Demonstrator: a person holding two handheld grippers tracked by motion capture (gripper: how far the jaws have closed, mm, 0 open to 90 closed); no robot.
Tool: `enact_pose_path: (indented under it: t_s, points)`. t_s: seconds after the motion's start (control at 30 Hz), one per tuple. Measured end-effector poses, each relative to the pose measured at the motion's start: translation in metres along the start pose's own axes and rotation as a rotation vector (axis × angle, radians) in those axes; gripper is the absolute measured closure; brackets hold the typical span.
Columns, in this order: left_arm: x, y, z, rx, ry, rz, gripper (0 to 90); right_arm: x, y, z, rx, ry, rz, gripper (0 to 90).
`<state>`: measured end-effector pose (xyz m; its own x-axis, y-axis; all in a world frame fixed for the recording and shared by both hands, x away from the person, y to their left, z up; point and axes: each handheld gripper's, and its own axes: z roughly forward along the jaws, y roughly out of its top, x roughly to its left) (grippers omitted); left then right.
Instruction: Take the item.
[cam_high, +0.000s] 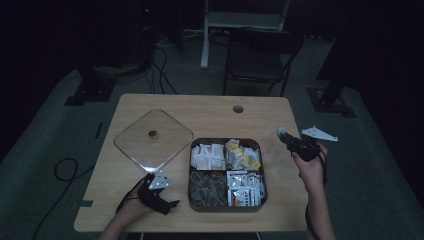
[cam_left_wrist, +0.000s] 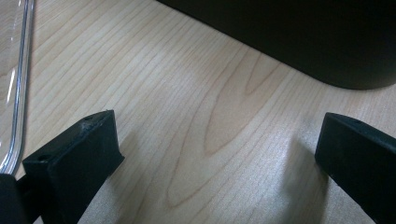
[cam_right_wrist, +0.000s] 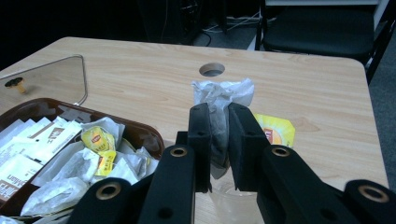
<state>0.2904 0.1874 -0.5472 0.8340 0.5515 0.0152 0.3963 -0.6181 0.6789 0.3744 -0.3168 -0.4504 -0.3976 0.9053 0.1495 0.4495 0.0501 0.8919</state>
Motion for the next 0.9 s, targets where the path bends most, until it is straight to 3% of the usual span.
enact_pose_path:
  t_s: [0.23, 0.6, 0.77, 0.9]
  points:
    - [0.0, 0.0, 0.0, 0.0, 0.0, 0.0, 0.4, -0.006, -0.007, 0.008, 0.02, -0.003, 0.034, 80.1]
    - [0.0, 0.0, 0.0, 0.0, 0.0, 0.0, 0.4, -0.008, -0.009, 0.014, 0.039, -0.016, 0.044, 74.5]
    - [0.0, 0.0, 0.0, 0.0, 0.0, 0.0, 0.4, -0.009, -0.009, 0.013, 0.034, -0.016, 0.052, 70.1]
    - [0.0, 0.0, 0.0, 0.0, 0.0, -0.001, 0.4, -0.01, -0.008, 0.012, 0.012, -0.017, 0.06, 59.3]
